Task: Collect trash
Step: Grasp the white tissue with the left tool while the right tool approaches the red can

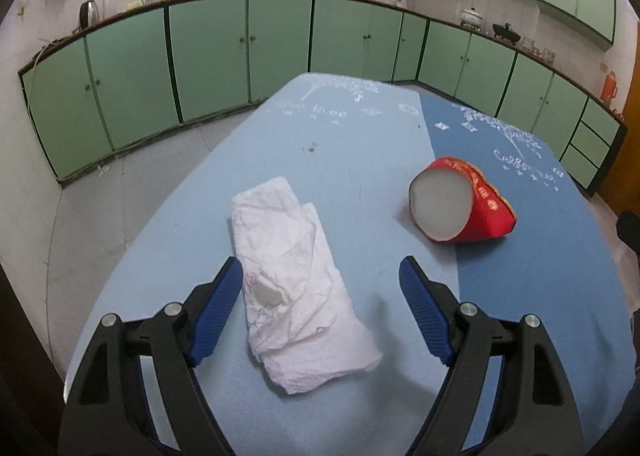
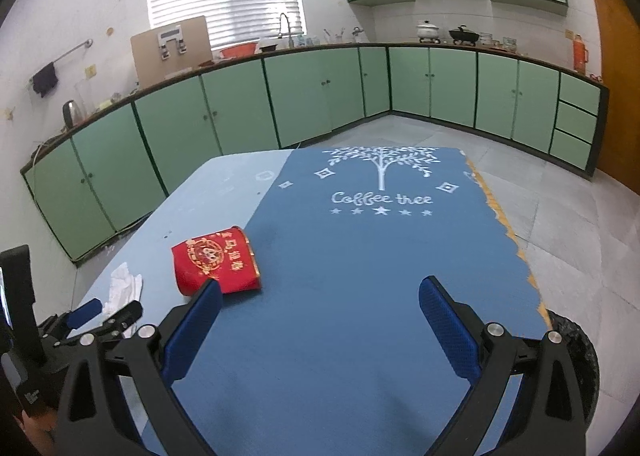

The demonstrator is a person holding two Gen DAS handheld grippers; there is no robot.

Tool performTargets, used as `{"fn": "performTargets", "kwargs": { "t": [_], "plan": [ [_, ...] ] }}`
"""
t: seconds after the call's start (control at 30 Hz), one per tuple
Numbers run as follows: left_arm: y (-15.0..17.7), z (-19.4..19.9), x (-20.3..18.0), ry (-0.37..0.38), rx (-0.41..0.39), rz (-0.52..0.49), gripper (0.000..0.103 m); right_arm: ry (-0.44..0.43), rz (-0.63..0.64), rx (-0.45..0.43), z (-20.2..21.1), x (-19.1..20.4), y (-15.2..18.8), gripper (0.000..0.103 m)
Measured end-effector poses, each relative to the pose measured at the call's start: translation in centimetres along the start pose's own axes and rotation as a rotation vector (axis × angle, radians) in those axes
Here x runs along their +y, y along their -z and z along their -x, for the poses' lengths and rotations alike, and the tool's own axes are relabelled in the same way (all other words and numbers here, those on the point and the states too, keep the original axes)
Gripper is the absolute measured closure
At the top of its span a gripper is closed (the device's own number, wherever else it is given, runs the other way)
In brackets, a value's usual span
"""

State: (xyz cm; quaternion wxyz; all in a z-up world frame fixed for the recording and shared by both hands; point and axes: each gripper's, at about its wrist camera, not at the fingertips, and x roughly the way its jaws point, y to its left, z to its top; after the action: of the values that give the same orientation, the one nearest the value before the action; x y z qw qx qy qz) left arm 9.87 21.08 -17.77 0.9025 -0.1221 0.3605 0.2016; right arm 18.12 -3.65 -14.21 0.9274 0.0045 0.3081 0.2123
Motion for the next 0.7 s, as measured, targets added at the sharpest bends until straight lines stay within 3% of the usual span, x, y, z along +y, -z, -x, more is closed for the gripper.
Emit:
{"fn": "performTargets", "kwargs": {
  "t": [0.07, 0.2, 0.27, 0.37, 0.47, 0.7],
  "plan": [
    [0.3, -0.6, 0.2, 0.006, 0.026, 0.011, 0.047, -0.011, 0.013, 0.006, -0.6, 0.6, -0.2, 0.006],
    [0.4, -0.8, 0.5, -0.009, 0.019, 0.008, 0.065, -0.041, 0.049, 0.030, -2.2, 1.5, -0.6, 0.007],
    [0.3, -0.9, 0.5, -0.010, 0.015, 0.010, 0.081, -0.056, 0.065, 0.039, -3.0, 1.9, -0.8, 0.008],
    [-0.1, -1.2, 0.6, -0.001, 0.018, 0.012, 0.092, -0.078, 0.073, 0.061, -4.3, 2.3, -0.9, 0.011],
    [-0.5, -1.3, 0.5, 0.009, 0.018, 0.009, 0.098, -0.110, 0.083, 0.086, -5.6, 2.7, -0.9, 0.014],
    [-2.8, -1.1, 0.1, 0.023, -0.032, 0.019, 0.098, -0.165, 0.117, 0.133, -8.0, 3.4, -1.0, 0.025]
  ]
}}
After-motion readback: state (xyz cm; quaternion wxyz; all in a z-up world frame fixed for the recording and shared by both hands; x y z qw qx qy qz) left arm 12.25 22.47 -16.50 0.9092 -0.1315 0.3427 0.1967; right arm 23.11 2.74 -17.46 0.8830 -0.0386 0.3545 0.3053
